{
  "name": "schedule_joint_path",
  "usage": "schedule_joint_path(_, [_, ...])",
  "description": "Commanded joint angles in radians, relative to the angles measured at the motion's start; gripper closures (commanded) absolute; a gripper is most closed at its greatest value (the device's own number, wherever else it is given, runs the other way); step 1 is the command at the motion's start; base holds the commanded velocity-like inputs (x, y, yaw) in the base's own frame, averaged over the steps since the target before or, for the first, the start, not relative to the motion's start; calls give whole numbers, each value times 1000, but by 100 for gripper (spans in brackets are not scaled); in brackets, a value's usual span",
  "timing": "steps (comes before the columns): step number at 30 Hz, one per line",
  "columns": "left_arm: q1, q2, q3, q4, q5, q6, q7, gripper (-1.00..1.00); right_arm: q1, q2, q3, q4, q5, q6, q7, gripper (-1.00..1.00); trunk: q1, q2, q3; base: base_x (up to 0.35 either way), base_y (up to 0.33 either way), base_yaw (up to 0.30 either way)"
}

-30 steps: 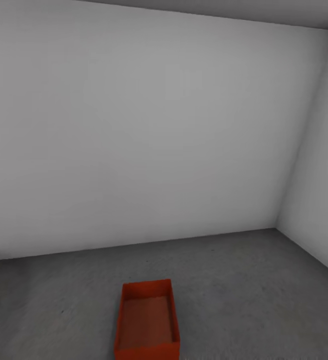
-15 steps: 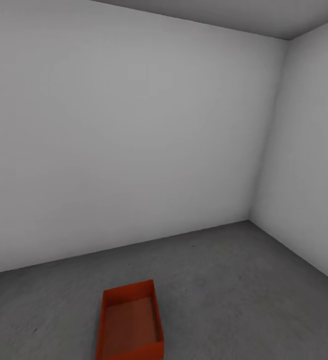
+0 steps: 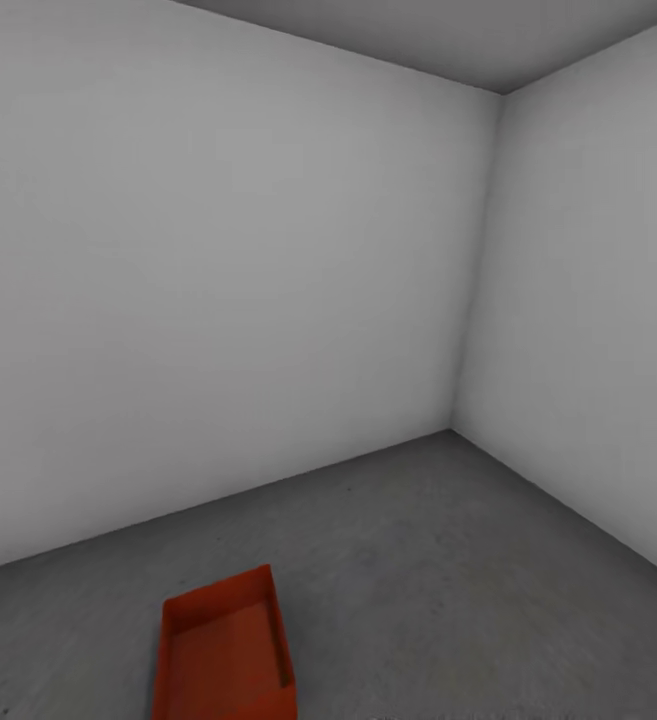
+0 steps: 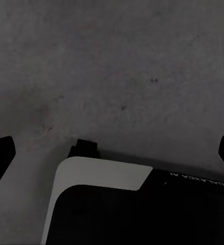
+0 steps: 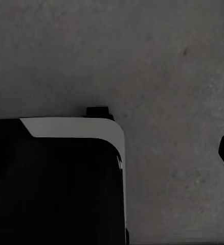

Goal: Move the two storage containers from the living room to the garage. In the garage, place one container on the floor and stack the other container on top of it (either order is fine).

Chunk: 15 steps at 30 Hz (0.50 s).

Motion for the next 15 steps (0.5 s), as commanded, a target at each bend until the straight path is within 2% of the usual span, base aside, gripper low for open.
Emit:
schedule_joint_path(1, [-1, 0, 2, 1, 7, -2, -4, -100, -2, 0, 9, 3, -12, -6, -1, -100, 0, -1, -1, 0, 0, -297])
schedule_joint_path(15, [0, 0, 2, 2, 7, -2, -4, -100, -2, -1, 9, 3, -16, -9, -1, -100, 0, -1, -1, 0, 0, -297])
